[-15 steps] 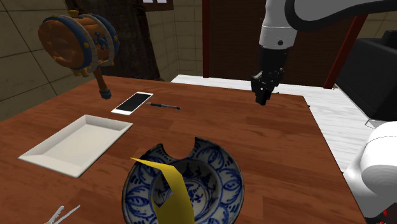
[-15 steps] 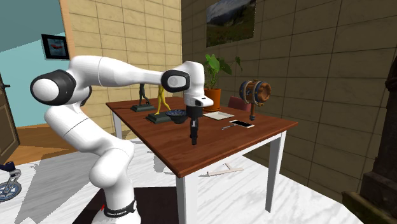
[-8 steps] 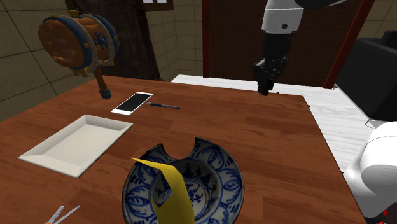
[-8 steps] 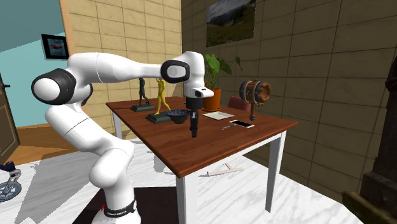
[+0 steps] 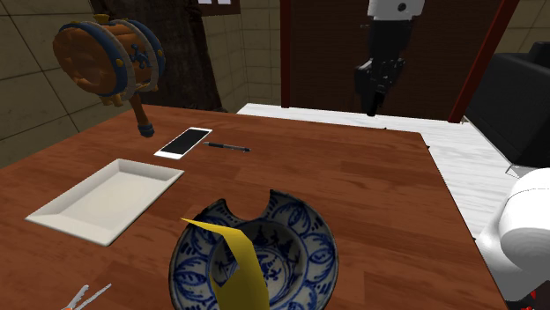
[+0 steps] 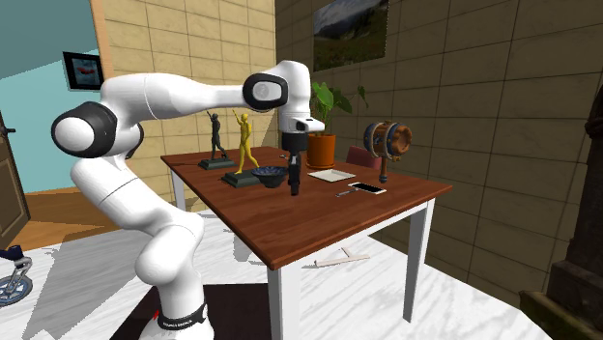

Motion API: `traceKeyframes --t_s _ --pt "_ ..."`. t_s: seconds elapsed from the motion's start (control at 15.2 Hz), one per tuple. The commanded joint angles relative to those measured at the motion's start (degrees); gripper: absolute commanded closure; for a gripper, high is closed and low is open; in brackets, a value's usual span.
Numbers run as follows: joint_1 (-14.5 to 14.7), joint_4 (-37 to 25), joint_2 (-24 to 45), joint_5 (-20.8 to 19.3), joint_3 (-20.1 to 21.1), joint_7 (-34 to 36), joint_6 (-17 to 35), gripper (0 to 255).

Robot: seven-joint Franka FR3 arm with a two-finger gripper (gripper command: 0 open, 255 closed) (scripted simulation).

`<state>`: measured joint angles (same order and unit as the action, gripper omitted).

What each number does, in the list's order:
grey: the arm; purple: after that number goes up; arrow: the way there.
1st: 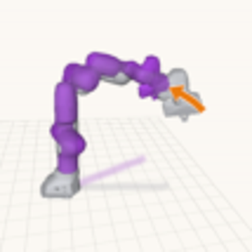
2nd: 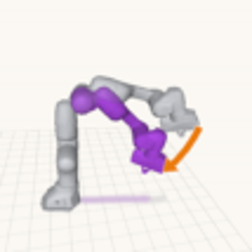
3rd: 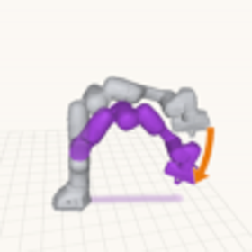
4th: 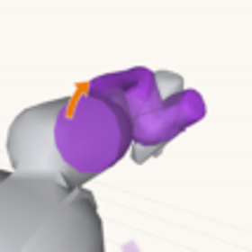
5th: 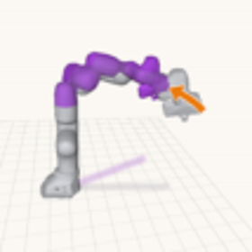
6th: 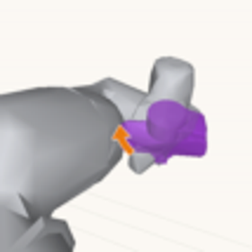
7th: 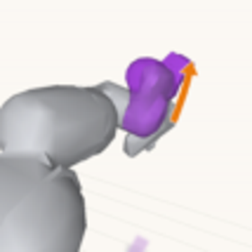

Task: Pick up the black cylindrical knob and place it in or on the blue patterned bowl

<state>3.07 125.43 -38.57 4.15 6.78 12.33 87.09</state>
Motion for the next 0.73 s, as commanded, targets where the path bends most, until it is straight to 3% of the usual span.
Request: traceKeyframes --t_s 0.0,0.66 --pt "0.0 -2.1 0.6 -0.1 0.0 0.1 -1.5 255" --pt "0.1 -10.7 3.1 0.3 1.0 1.7 -7.5 255"
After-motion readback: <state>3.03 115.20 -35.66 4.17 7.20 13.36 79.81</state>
